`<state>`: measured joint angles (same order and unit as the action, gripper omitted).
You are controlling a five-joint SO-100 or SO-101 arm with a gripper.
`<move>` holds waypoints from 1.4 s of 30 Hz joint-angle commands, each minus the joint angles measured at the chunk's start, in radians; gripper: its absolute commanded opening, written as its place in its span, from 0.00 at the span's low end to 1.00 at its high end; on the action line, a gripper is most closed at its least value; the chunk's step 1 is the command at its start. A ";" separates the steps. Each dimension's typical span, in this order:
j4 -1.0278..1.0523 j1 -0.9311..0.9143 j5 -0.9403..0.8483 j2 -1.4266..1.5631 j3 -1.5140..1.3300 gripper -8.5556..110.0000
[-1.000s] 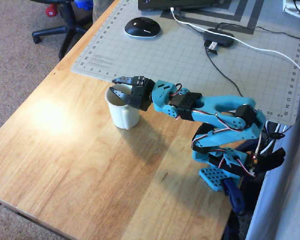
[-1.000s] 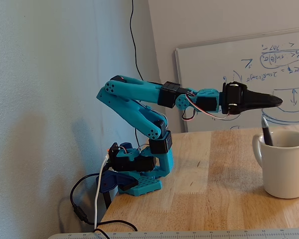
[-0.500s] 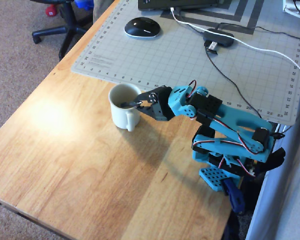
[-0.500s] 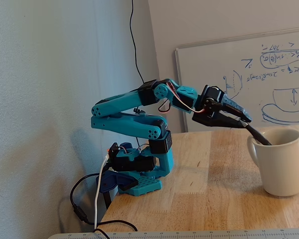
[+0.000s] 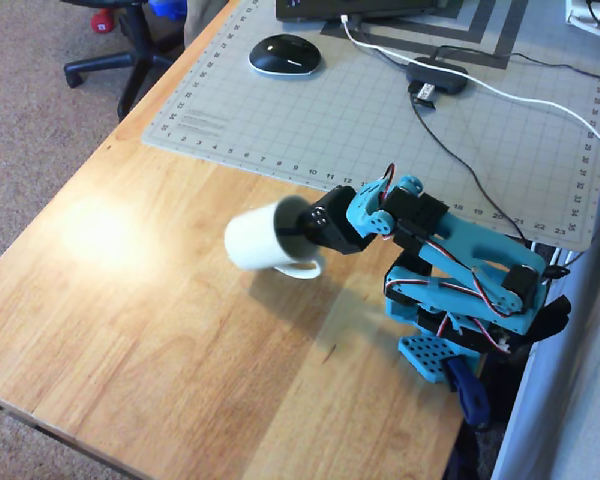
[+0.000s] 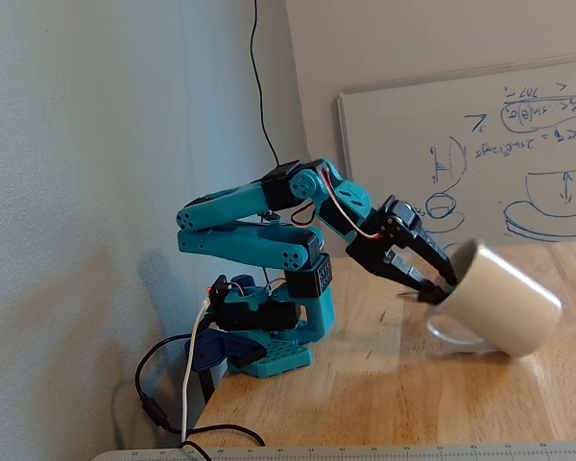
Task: Grasp a pen and put it in a mug.
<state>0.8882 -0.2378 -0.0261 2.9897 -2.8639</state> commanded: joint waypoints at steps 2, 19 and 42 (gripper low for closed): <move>0.005 -0.072 -0.009 -0.011 0.052 0.16; 0.258 -0.189 -0.009 0.000 0.161 0.17; 0.411 0.005 -0.028 0.313 -0.044 0.12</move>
<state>1.3376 -0.2761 -0.0445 3.2797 -2.9069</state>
